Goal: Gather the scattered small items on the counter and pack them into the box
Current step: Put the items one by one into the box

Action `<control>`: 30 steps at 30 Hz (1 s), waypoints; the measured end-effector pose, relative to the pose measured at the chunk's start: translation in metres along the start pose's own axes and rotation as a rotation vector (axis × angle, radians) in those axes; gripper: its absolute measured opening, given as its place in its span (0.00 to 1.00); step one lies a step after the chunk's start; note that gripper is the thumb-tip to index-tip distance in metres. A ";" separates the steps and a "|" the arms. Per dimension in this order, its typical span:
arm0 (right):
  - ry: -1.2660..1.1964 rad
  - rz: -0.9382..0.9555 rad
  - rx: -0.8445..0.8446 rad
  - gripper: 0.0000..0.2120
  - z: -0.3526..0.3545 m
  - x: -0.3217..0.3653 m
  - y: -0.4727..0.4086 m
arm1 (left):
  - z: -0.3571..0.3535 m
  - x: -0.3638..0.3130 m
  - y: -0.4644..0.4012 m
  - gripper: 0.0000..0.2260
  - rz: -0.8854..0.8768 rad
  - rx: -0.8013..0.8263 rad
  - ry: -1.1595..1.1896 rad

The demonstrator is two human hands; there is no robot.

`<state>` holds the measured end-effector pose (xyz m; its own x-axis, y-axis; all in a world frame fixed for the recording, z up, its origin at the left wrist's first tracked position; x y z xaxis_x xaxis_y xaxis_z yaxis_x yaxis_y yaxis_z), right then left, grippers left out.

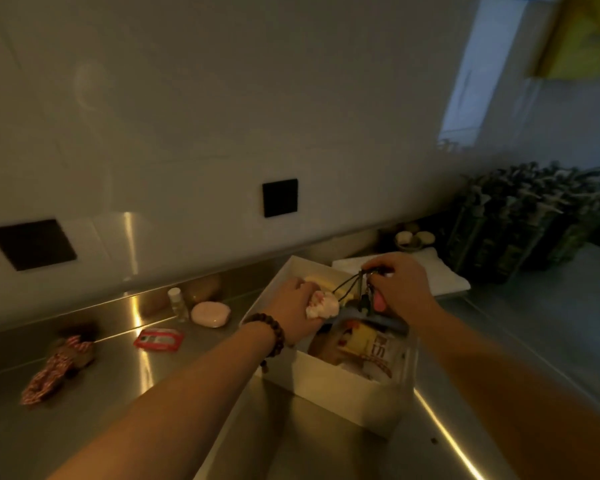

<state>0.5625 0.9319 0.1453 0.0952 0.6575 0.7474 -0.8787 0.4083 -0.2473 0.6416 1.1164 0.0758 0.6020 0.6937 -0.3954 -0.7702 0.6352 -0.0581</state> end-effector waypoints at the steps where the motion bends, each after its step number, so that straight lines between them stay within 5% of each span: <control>1: -0.003 -0.018 0.005 0.09 0.001 -0.008 0.000 | -0.009 0.000 -0.004 0.31 -0.004 0.039 -0.028; 5: -0.032 -0.062 0.041 0.10 -0.005 -0.022 -0.001 | -0.019 0.002 -0.010 0.48 0.024 0.106 0.016; 8: -0.049 -0.045 0.067 0.10 -0.012 -0.019 -0.003 | -0.008 -0.009 -0.016 0.49 -0.046 0.040 0.154; 15: -0.191 0.041 0.158 0.10 -0.036 0.006 -0.003 | 0.006 -0.030 -0.018 0.33 -0.076 0.082 0.560; 20: -0.193 0.079 0.293 0.12 -0.039 0.012 0.002 | 0.005 -0.022 -0.014 0.14 -0.021 0.062 0.560; 30: -0.160 -0.091 0.267 0.16 -0.013 -0.028 0.006 | -0.030 -0.033 -0.017 0.16 0.023 0.395 0.403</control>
<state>0.5604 0.9238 0.1149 0.1233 0.5095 0.8516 -0.9636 0.2666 -0.0200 0.6286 1.0720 0.0624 0.3980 0.5735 -0.7160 -0.5981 0.7540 0.2714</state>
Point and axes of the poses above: each hand's wrist, its own y-axis away from the middle knuckle, its own z-axis out of the back of the hand, x = y × z, the point moved 3 cm from there along -y, towards the middle knuckle, and after that the axes turned 5 degrees about -y, right-handed, at the moved point
